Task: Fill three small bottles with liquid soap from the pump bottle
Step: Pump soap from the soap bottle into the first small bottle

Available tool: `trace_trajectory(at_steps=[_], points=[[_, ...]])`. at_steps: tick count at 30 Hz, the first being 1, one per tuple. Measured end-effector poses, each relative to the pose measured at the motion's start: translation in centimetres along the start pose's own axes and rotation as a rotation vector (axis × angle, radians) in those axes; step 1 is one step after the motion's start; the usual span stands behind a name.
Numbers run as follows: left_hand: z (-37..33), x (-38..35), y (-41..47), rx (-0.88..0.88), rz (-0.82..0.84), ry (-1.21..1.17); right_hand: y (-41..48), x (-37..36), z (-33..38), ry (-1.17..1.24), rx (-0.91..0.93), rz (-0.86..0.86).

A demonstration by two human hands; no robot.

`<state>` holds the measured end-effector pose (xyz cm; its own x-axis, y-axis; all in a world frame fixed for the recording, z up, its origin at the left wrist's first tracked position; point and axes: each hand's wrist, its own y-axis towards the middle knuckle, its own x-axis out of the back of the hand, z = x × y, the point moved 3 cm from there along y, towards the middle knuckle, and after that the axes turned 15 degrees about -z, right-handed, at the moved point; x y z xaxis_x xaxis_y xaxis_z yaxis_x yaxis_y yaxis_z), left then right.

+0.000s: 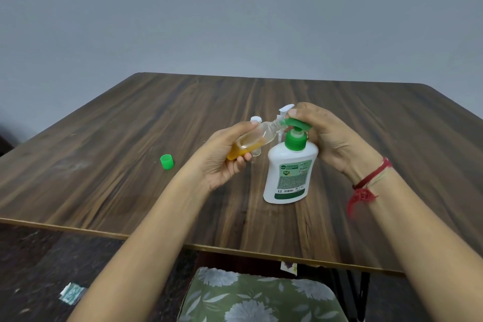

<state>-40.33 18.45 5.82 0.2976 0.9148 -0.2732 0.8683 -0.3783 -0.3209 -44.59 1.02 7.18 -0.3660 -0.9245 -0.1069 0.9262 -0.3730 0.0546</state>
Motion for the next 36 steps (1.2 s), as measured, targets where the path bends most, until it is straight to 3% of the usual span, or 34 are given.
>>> trace_trajectory(at_steps=[36], points=[[0.0, -0.2, 0.0, 0.007, 0.011, -0.012, -0.4, -0.2, 0.7, -0.050, 0.026, -0.007]])
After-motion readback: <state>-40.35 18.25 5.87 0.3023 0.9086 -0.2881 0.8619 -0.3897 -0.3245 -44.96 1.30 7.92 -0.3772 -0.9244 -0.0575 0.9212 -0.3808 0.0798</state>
